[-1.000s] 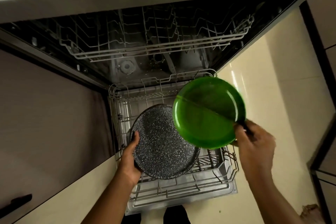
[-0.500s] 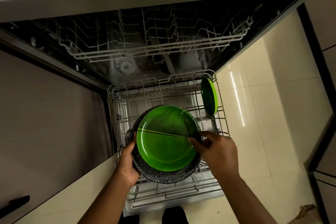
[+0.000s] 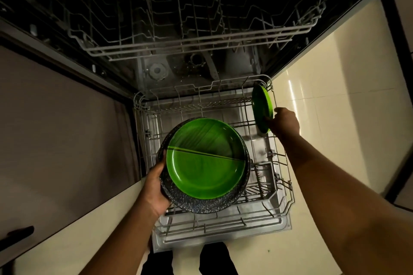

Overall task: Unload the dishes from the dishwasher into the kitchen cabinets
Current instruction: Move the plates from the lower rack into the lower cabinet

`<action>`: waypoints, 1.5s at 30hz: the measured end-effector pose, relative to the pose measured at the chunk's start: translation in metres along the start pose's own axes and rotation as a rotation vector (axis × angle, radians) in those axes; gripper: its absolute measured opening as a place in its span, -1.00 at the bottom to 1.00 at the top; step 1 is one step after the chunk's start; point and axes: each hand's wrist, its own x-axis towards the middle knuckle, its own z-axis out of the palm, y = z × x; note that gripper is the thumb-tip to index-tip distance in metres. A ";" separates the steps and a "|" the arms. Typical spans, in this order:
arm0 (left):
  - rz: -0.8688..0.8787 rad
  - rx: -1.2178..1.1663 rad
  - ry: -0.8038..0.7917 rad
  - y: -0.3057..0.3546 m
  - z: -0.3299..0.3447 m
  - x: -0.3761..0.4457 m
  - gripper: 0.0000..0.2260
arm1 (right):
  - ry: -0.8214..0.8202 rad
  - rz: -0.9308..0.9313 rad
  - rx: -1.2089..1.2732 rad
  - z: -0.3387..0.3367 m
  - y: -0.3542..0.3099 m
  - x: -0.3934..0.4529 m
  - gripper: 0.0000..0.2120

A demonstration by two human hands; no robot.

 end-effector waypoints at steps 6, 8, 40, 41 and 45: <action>-0.022 -0.011 0.014 -0.002 -0.010 -0.001 -0.62 | 0.083 -0.063 0.088 0.013 0.012 -0.005 -0.80; -0.017 0.000 0.025 -0.001 -0.011 -0.002 -0.64 | 0.192 -0.086 0.064 0.007 0.014 -0.020 -0.85; -0.030 0.006 0.015 0.008 -0.014 -0.083 -0.66 | 0.296 -0.331 0.263 -0.025 -0.029 -0.281 -0.60; -0.026 -0.001 0.012 0.008 -0.016 -0.087 -0.66 | 0.286 -0.327 0.296 -0.023 -0.028 -0.284 -0.55; -0.024 -0.012 0.002 0.009 -0.029 -0.106 -0.60 | 0.097 -0.211 0.587 -0.013 -0.027 -0.301 -0.38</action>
